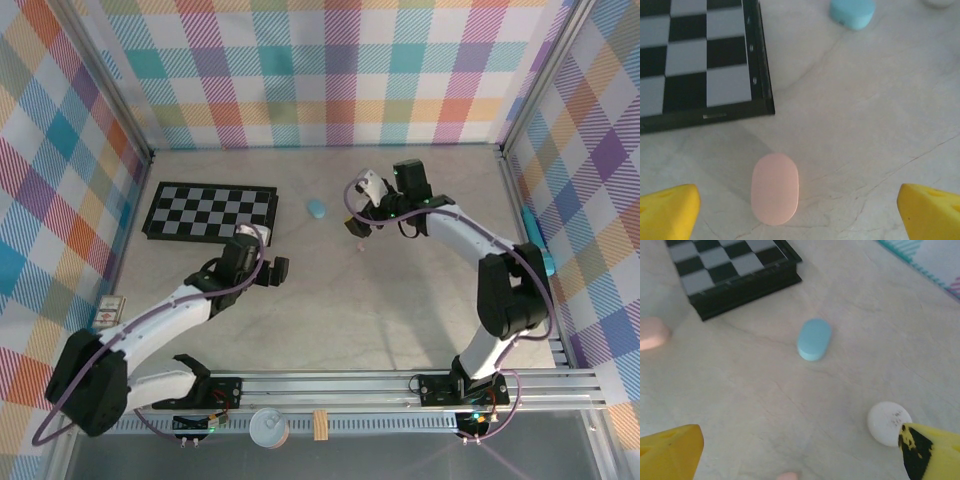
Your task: Insert the wireless bluetooth earbuds into the charging case
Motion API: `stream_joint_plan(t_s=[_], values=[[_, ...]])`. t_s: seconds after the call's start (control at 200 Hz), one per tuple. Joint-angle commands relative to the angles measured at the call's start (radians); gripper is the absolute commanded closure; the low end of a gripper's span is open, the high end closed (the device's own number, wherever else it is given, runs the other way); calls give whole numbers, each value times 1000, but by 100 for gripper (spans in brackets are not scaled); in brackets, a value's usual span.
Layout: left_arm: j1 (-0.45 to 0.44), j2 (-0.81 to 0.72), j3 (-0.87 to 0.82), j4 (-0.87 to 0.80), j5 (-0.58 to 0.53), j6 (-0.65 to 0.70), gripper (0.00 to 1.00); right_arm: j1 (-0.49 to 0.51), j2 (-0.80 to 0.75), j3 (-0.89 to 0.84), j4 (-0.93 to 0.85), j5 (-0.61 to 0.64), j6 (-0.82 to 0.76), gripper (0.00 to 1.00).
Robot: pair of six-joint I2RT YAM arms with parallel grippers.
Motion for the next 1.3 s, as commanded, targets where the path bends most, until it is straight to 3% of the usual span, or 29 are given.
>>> stream_joint_plan(t_s=[0.0, 0.21, 0.35, 0.54, 0.93, 0.96, 1.07, 1.17, 1.295], values=[[20, 83, 77, -120, -32, -85, 0, 0, -77, -39, 52, -122, 24, 1], [82, 263, 167, -164, 62, -101, 0, 1, -154, -110, 33, -97, 6, 1], [95, 323, 200, -211, 35, -104, 0, 0, -183, -142, 28, -67, -15, 1], [106, 346, 213, -269, 44, -116, 9, 0, -191, -160, 30, -53, -25, 1], [106, 429, 269, -319, 50, -111, 44, -1, -203, -168, 29, -49, -22, 1], [106, 431, 270, -319, 53, -109, 51, -2, -206, -170, 27, -47, -22, 1], [106, 430, 270, -318, 56, -105, 60, -1, -212, -174, 26, -42, -21, 0], [106, 421, 268, -319, 63, -95, 67, -1, -212, -174, 30, -45, -11, 0], [106, 393, 265, -321, 63, -90, 68, -1, -212, -172, 51, -48, 16, 0]])
